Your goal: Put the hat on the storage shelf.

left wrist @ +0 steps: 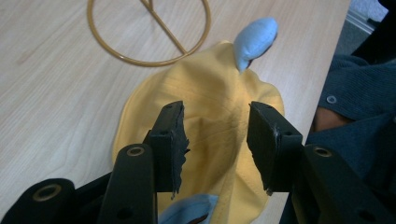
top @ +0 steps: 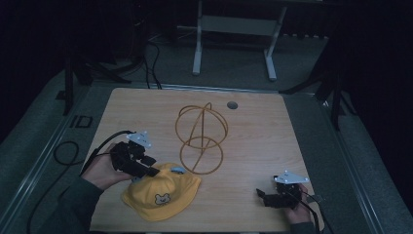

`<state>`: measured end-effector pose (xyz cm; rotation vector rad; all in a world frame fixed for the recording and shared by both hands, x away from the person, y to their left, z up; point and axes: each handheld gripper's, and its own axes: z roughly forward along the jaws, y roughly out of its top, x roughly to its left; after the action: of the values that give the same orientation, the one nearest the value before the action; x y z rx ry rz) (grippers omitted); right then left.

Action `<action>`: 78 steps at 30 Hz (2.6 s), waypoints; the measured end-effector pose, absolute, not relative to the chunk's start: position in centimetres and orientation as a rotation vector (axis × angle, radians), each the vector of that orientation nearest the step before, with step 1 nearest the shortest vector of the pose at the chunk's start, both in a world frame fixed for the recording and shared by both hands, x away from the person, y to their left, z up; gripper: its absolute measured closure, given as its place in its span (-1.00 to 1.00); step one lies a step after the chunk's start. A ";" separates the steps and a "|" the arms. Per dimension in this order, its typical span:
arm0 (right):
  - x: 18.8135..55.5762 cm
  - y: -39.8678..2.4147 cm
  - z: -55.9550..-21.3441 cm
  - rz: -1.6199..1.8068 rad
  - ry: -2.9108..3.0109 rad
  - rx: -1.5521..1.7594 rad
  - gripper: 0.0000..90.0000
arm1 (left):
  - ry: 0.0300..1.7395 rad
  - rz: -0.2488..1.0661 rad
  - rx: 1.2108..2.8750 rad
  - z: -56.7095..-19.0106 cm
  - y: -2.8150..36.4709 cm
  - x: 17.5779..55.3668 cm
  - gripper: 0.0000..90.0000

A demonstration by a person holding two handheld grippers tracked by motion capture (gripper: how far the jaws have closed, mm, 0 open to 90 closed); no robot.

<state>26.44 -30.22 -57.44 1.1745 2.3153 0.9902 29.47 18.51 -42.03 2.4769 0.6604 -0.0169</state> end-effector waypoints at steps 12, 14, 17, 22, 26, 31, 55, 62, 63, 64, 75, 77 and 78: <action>26.4 -30.2 -57.4 0.990 2.316 1.178 -0.76 | 0.625 -0.052 2.622 -43.7 16.8 29.8 0.25; 26.4 -30.2 -57.4 0.990 2.316 1.178 -0.76 | 0.621 -0.053 2.651 -44.0 16.4 29.9 0.27; 26.4 -30.2 -57.4 0.990 2.316 1.178 -0.76 | 0.605 -0.059 2.678 -44.3 16.1 30.0 0.33; 26.4 -30.2 -57.4 0.990 2.316 1.176 -0.76 | 0.579 -0.064 2.712 -44.3 16.0 30.0 0.64; 26.4 -30.2 -57.4 0.990 2.316 1.178 -0.75 | 0.562 -0.033 2.752 -44.0 16.2 29.9 0.77; 26.4 -30.2 -57.4 0.990 2.316 1.176 -0.75 | 0.574 -0.002 2.751 -43.3 16.8 30.0 0.80; 26.5 -30.2 -57.4 0.988 2.317 1.171 -0.75 | 0.758 0.137 2.689 -40.7 19.9 31.9 0.79; 26.5 -30.2 -57.4 0.988 2.317 1.171 -0.76 | 0.793 0.161 2.670 -40.1 20.4 32.2 0.79; 26.5 -30.2 -57.4 0.988 2.317 1.171 -0.76 | 0.793 0.161 2.670 -40.1 20.4 32.2 0.79; 26.4 -30.2 -57.4 0.988 2.317 1.171 -0.75 | 0.800 0.166 2.659 -39.7 20.7 32.3 0.79; 26.4 -30.2 -57.4 0.990 2.316 1.173 -0.76 | 0.847 0.206 2.605 -38.0 22.0 32.8 0.79; 26.4 -30.2 -57.4 0.990 2.316 1.173 -0.75 | 0.847 0.211 2.599 -37.8 22.2 32.9 0.79; 26.5 -30.2 -57.4 0.989 2.316 1.173 -0.76 | 0.849 0.216 2.594 -37.7 22.3 32.9 0.79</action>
<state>26.45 -30.23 -57.44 1.1726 2.3158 0.9892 32.94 22.28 -37.66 2.5943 0.8493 0.2158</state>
